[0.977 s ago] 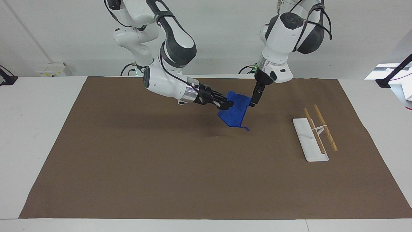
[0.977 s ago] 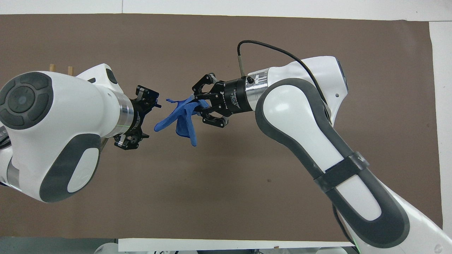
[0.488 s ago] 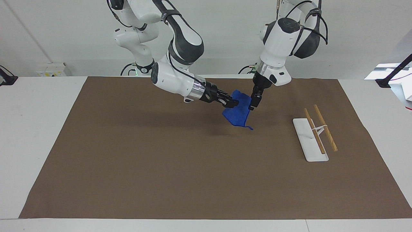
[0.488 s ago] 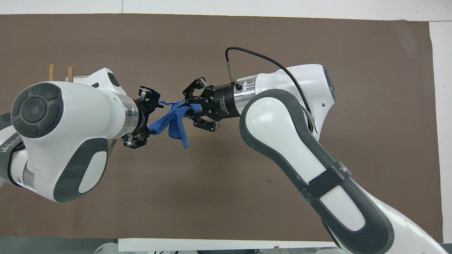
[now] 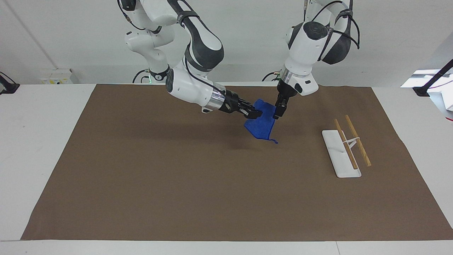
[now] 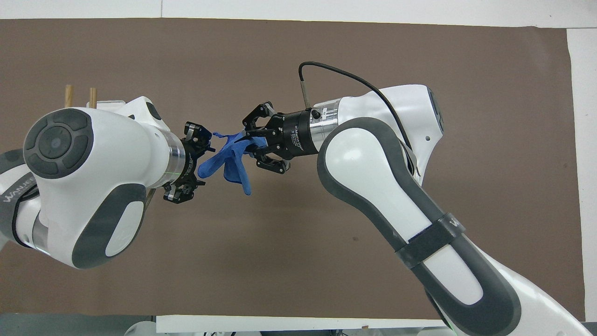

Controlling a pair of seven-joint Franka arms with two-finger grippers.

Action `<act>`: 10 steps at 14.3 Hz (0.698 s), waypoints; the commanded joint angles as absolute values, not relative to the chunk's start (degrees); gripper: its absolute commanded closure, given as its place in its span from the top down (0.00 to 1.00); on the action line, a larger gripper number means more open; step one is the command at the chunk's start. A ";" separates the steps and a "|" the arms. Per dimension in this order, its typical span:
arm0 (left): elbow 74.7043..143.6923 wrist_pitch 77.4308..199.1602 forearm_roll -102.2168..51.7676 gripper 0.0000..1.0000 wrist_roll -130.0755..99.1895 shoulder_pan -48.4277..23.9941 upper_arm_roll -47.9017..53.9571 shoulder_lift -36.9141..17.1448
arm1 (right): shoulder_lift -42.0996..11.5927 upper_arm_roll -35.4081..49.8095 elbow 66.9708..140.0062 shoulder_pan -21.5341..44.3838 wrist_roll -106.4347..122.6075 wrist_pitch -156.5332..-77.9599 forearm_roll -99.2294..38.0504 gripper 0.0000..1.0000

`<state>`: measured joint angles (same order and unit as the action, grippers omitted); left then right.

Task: Right arm passes towel to left arm to hang
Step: 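Close the left gripper on the towel beside the right gripper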

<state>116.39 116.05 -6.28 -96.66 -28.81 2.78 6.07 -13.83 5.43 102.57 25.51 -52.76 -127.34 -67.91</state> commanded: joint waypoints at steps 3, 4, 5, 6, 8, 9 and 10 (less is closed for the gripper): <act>117.34 116.37 -6.94 0.28 -98.00 -29.36 2.11 7.21 | -12.13 5.54 104.50 25.22 -51.33 -127.88 -69.43 0.01; 116.99 116.54 -6.94 0.22 -98.00 -29.18 2.11 7.03 | -12.13 5.54 104.50 25.22 -51.33 -127.88 -69.43 0.01; 115.94 116.46 -6.94 0.16 -97.91 -28.92 2.11 6.68 | -12.22 5.54 104.50 25.22 -51.33 -127.88 -69.43 0.01; 115.41 116.46 -6.94 0.11 -97.82 -28.83 2.02 6.42 | -12.13 5.54 104.41 25.22 -51.33 -127.88 -69.43 0.01; 114.00 116.37 -6.94 0.02 -97.03 -28.31 1.58 5.63 | -12.22 5.54 104.41 25.22 -51.33 -127.97 -69.43 0.01; 112.60 116.28 -6.86 0.00 -96.51 -27.69 1.58 4.93 | -12.13 5.54 104.41 25.22 -51.33 -127.97 -69.43 0.01; 110.15 115.50 -6.86 0.00 -96.16 -27.51 1.58 3.53 | -12.22 5.54 104.50 25.22 -51.33 -128.06 -69.43 0.01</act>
<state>114.14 116.32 -6.28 -97.18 -28.42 1.61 5.84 -13.75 5.43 102.58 25.50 -52.76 -127.34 -67.91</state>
